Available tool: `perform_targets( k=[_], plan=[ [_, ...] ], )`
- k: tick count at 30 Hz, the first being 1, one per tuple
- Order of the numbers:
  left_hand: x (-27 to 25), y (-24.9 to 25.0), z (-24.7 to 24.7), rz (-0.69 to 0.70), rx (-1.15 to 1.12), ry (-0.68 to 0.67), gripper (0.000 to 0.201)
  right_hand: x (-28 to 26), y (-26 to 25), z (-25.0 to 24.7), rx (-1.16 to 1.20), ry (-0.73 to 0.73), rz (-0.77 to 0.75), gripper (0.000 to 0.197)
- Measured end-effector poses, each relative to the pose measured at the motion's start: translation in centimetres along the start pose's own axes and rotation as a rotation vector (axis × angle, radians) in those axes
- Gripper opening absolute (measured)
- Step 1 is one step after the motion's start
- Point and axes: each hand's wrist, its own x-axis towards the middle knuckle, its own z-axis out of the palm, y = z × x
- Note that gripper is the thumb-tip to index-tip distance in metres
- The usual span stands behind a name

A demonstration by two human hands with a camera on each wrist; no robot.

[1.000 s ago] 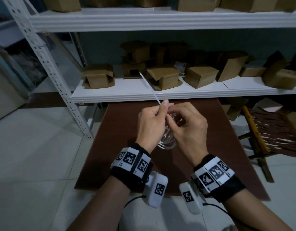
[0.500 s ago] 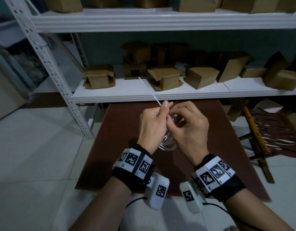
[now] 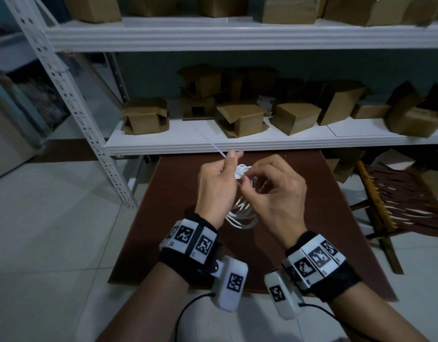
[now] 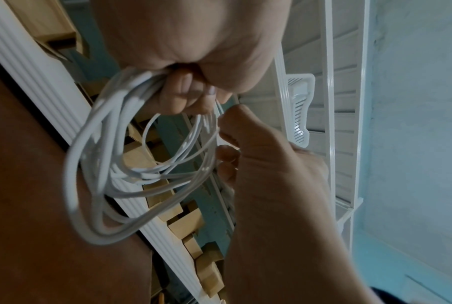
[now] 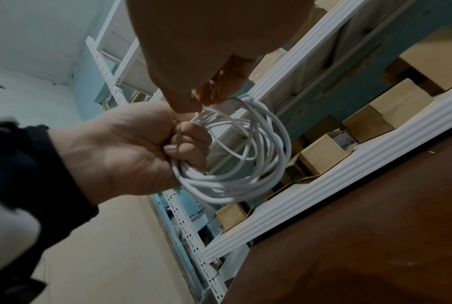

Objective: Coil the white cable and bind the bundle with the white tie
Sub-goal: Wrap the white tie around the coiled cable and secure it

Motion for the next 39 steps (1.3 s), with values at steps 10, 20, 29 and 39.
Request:
perform_targets(
  k=[10, 20, 29, 39],
  plan=[
    [0.2, 0.0, 0.1, 0.002, 0.059, -0.007, 0.046, -0.2, -0.1, -0.2, -0.015, -0.013, 0.002, 0.006],
    [-0.1, -0.1, 0.3, 0.084, 0.107, -0.115, 0.053, 0.0, 0.3, -0.1, -0.056, 0.047, 0.008, 0.007],
    [1.0, -1.7, 0.8, 0.053, 0.043, -0.146, 0.018, -0.2, 0.3, -0.1, -0.119, 0.046, -0.013, 0.006],
    [0.5, -1.0, 0.8, 0.006, 0.032, -0.210, 0.030, -0.2, 0.9, 0.1, -0.090, 0.042, 0.012, 0.009]
  ],
)
